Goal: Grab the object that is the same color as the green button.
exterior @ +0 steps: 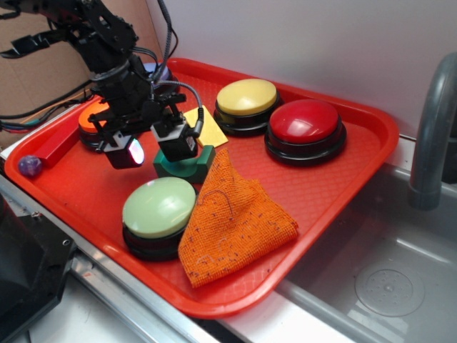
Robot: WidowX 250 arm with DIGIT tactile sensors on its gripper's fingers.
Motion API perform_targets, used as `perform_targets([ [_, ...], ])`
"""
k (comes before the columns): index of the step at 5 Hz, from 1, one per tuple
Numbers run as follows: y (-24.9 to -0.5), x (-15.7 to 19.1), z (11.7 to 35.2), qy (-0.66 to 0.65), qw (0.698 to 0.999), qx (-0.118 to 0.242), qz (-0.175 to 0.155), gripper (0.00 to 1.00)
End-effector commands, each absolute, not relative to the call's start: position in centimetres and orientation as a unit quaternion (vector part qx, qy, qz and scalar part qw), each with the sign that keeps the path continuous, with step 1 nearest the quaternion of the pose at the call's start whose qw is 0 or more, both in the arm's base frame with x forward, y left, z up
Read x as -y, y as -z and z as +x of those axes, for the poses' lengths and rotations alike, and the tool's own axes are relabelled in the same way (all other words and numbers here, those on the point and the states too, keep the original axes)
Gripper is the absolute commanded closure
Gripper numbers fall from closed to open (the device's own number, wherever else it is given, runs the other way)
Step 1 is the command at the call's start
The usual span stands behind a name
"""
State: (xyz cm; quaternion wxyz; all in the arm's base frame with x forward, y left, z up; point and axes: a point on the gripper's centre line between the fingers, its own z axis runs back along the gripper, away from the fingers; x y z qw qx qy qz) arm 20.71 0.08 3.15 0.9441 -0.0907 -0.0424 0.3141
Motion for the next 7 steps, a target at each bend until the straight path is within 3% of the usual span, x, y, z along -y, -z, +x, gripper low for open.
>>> perform_targets([
  [1,-3.2,-0.4,21.3,-0.317,0.942,0.05,-0.102,1.0],
  [3,-4.4,-1.0,21.5,-0.319,0.942,0.06,-0.089,1.0],
  [7,-15.2,-3.6,20.4,-0.249,0.966,0.07,-0.008,1.0],
])
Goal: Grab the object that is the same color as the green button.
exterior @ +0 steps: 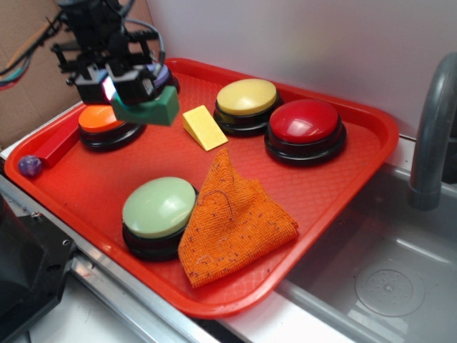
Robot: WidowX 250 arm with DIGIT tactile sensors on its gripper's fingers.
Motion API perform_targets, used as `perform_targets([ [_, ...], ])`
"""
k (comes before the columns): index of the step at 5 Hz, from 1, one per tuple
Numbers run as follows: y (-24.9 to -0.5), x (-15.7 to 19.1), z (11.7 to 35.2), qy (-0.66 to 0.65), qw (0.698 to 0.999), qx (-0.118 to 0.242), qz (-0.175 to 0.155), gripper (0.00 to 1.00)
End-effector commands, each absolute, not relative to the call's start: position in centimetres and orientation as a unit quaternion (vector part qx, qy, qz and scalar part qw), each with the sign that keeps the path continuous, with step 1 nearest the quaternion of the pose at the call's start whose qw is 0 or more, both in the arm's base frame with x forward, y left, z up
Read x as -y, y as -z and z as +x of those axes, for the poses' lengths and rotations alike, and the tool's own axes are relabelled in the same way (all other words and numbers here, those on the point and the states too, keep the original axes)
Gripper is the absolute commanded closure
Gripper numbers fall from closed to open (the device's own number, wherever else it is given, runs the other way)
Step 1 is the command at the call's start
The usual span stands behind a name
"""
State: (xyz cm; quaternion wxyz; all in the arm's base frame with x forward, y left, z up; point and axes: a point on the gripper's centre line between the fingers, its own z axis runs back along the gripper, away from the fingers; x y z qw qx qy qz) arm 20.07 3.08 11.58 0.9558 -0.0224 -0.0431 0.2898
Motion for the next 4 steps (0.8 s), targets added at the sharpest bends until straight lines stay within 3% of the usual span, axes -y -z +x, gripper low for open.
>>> perform_targets([
  [1,-17.3,-3.9,20.0,-0.225,0.972,0.067,-0.015,1.0],
  [3,-19.2,-4.5,19.2,-0.233,0.968,0.091,-0.014,1.0],
  [4,-18.9,-5.1,18.8,-0.268,0.96,0.081,0.011,1.0],
])
